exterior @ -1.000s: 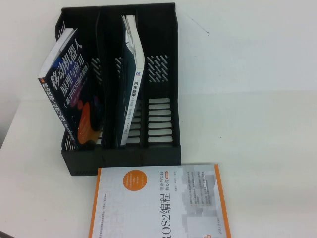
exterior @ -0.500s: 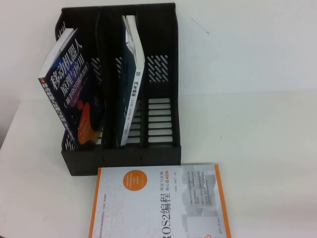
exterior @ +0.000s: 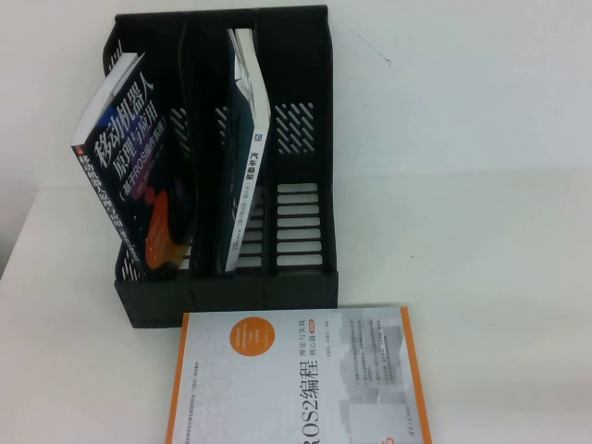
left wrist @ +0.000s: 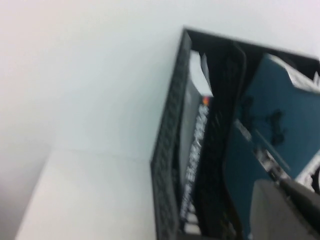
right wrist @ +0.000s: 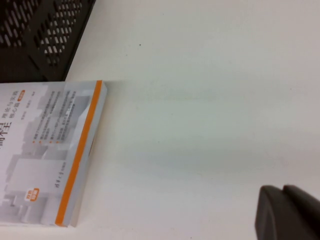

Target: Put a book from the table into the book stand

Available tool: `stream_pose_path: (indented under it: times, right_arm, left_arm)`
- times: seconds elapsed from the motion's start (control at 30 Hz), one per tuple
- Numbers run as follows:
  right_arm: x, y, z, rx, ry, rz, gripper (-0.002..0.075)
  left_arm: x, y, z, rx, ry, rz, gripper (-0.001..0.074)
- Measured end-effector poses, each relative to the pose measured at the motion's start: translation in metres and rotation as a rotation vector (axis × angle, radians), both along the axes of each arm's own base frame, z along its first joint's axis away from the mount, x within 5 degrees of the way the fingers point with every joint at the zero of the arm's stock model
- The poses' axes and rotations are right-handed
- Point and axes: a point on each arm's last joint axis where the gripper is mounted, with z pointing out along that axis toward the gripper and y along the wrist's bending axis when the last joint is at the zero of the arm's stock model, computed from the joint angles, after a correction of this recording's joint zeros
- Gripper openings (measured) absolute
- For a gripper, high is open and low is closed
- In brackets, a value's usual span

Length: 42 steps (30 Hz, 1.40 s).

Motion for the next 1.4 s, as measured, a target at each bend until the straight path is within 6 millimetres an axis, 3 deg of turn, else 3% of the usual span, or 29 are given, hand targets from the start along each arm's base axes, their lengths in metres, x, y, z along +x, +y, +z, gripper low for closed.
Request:
stream_pose_path:
  times: [0.2, 0.4, 0.7, 1.07, 1.4]
  right_arm:
    - [0.000, 0.000, 0.000, 0.002, 0.001, 0.000, 0.0005]
    - [0.000, 0.000, 0.000, 0.002, 0.001, 0.000, 0.0005]
    - [0.000, 0.000, 0.000, 0.002, 0.001, 0.000, 0.0005]
    - [0.000, 0.000, 0.000, 0.002, 0.001, 0.000, 0.0005]
    - [0.000, 0.000, 0.000, 0.002, 0.001, 0.000, 0.0004]
  left_arm:
    - [-0.010, 0.005, -0.012, 0.027, -0.062, 0.057, 0.0001]
    - [-0.023, 0.007, -0.041, 0.400, -0.077, 0.077, 0.0001]
    - [-0.033, 0.011, -0.101, 0.350, -0.042, 0.117, 0.0000]
    - [-0.038, 0.010, -0.122, 0.353, 0.178, 0.067, 0.0000]
    - [-0.038, 0.010, -0.122, 0.356, 0.185, 0.068, -0.0001]
